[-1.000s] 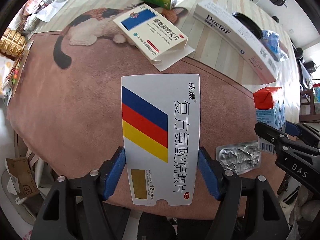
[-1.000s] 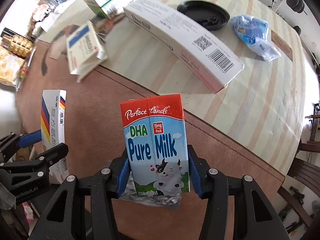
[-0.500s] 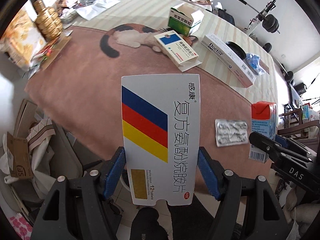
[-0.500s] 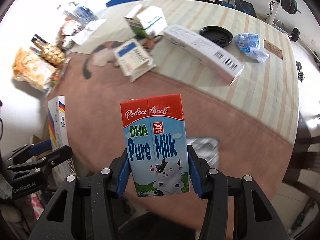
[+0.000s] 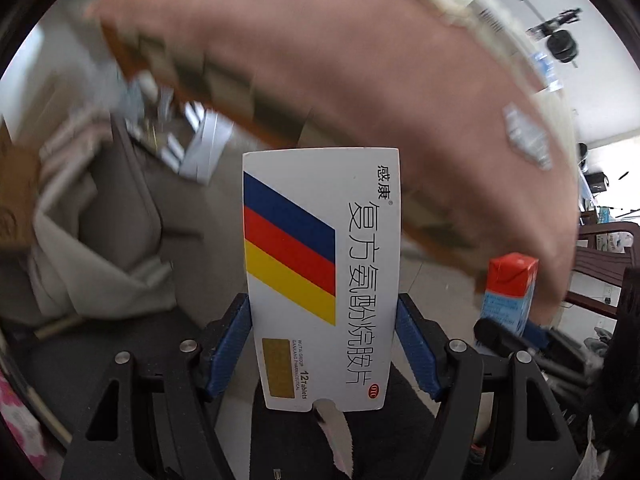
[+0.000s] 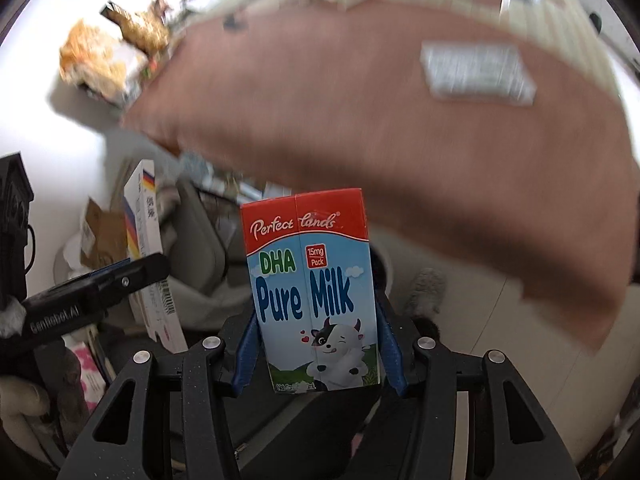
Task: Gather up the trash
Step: 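Move both tools over the white bin and open them to drop the items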
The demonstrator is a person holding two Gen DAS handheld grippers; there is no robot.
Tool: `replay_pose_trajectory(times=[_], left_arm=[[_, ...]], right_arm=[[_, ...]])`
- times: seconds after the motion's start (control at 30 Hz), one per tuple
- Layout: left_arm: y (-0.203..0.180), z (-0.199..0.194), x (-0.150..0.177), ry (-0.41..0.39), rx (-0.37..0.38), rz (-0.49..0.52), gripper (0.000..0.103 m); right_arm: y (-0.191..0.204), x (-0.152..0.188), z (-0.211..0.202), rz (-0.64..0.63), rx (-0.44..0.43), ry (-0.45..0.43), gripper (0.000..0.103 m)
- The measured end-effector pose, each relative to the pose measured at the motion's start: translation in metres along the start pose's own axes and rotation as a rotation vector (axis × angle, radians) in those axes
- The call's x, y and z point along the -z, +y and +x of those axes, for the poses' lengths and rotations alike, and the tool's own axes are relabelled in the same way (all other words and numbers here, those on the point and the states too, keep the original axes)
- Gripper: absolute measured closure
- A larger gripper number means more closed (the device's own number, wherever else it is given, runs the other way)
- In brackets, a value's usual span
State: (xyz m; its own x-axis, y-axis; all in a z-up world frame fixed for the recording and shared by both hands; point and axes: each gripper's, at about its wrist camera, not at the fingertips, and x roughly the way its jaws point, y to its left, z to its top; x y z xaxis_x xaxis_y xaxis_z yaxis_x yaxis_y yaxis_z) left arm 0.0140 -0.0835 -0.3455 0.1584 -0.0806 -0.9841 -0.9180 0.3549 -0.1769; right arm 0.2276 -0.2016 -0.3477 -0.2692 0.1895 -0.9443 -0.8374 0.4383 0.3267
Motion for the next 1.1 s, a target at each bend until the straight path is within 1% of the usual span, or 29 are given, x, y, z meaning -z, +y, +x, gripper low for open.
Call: replay_pose_trajectory(times=[0.1, 0.2, 0.23, 0.33, 0.5, 0.63, 0.67, 0.7, 0.77, 0.8, 0.9, 0.97, 1.0, 1.1], left_arm=[[0.023, 0.055, 0.003, 0.057, 0.015, -0.045, 0.034], [0.044, 0.113, 0.000, 0.105, 0.042, -0.092, 0.034], [0.051, 0.135, -0.003, 0.120, 0.051, -0.101, 0.034], [0.070, 0.192, -0.007, 0.150, 0.063, -0.116, 0.034], [0.093, 0.273, -0.015, 0.191, 0.128, -0.130, 0.034], [0.109, 0.320, -0.015, 0.243, 0.164, -0.158, 0.033], [0.112, 0.326, -0.015, 0.246, 0.170, -0.164, 0.033], [0.114, 0.329, -0.014, 0.247, 0.175, -0.171, 0.030], [0.121, 0.332, -0.014, 0.238, 0.162, -0.188, 0.000], [0.124, 0.331, -0.013, 0.231, 0.152, -0.195, 0.000], [0.131, 0.326, -0.011, 0.210, 0.077, -0.192, 0.000], [0.133, 0.318, -0.009, 0.182, -0.006, -0.167, 0.000], [0.132, 0.312, -0.007, 0.153, -0.066, -0.143, 0.000], [0.130, 0.298, -0.002, 0.091, -0.164, -0.087, 0.000]], right_arm=[[-0.006, 0.022, 0.057, 0.027, 0.005, 0.057, 0.049], [-0.015, 0.034, 0.115, 0.048, 0.017, 0.100, 0.049], [-0.020, 0.036, 0.142, 0.055, 0.021, 0.112, 0.049], [-0.034, 0.038, 0.203, 0.070, 0.033, 0.131, 0.049], [-0.055, 0.041, 0.302, 0.061, 0.056, 0.147, 0.049], [-0.070, 0.039, 0.355, 0.069, 0.052, 0.163, 0.049], [-0.074, 0.040, 0.363, 0.076, 0.052, 0.163, 0.049], [-0.076, 0.041, 0.373, 0.077, 0.055, 0.170, 0.048], [-0.082, 0.041, 0.385, 0.074, 0.072, 0.178, 0.024], [-0.084, 0.042, 0.388, 0.078, 0.075, 0.176, 0.007], [-0.089, 0.045, 0.395, 0.072, 0.096, 0.181, 0.006], [-0.089, 0.046, 0.397, 0.069, 0.115, 0.189, 0.006], [-0.088, 0.046, 0.397, 0.068, 0.130, 0.192, 0.006], [-0.083, 0.047, 0.392, 0.059, 0.187, 0.191, 0.000]])
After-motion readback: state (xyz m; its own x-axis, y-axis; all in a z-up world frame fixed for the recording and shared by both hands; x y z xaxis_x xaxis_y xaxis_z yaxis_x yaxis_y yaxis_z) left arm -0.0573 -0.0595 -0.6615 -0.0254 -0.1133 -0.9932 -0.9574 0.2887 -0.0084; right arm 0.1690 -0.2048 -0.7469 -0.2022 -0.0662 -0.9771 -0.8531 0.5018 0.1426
